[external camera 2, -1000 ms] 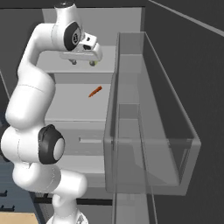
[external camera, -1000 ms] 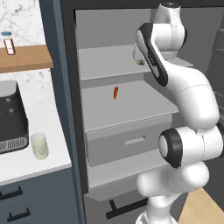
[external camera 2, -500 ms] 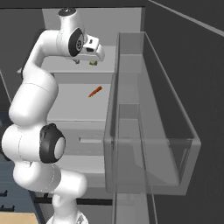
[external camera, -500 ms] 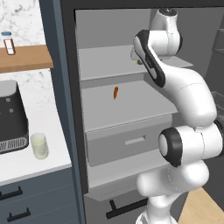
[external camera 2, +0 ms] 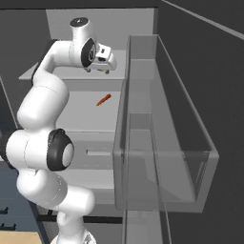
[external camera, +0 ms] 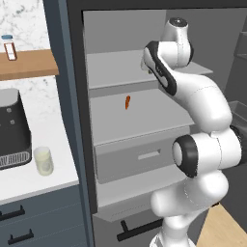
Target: Grab a lemon wedge from the fridge and one ice cube from the ice bowl, and put them in the glass of lemonade.
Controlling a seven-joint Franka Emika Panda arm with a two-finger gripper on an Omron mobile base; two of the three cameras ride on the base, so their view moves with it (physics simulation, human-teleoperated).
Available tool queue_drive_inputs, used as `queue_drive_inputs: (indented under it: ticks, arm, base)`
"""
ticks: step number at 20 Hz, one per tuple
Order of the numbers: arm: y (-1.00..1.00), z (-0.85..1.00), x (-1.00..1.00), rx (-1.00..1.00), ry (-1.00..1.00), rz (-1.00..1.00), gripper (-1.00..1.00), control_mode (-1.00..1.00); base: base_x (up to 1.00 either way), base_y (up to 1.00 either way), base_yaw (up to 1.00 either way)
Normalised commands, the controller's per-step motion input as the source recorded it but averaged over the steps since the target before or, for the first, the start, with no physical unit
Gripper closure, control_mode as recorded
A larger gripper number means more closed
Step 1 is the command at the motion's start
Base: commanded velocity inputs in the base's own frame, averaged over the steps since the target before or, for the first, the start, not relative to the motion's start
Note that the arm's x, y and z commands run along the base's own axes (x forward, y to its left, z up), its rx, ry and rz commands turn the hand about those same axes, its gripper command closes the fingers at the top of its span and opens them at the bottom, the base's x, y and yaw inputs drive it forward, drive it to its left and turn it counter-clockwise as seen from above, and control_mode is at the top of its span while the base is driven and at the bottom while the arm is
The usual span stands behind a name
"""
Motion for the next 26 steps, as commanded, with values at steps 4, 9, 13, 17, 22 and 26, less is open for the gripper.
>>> queue_drive_inputs:
  ticks: [4, 9, 13, 17, 22, 26]
  arm:
    - [0.0, -0.01, 0.49, 0.0, 0.0, 0.0, -1.0, -1.0]
    - [0.0, 0.0, 0.66, 0.0, 0.01, 0.0, -1.0, -1.0]
    - [0.0, -0.01, 0.43, 0.0, 0.03, 0.0, -1.0, -1.0]
    - [0.0, -0.08, 0.03, 0.0, 0.07, 0.0, -1.0, -1.0]
    - [0.0, -0.02, -0.01, 0.0, 0.04, 0.0, -1.0, -1.0]
    - [0.01, -0.06, 0.06, 0.0, 0.0, 0.01, -1.0, -1.0]
  base:
    - [0.0, 0.0, 0.0]
    - [0.0, 0.0, 0.0]
    - [0.0, 0.0, 0.0]
    - [0.0, 0.0, 0.0]
    - [0.0, 0.0, 0.0]
    - [0.0, 0.0, 0.0]
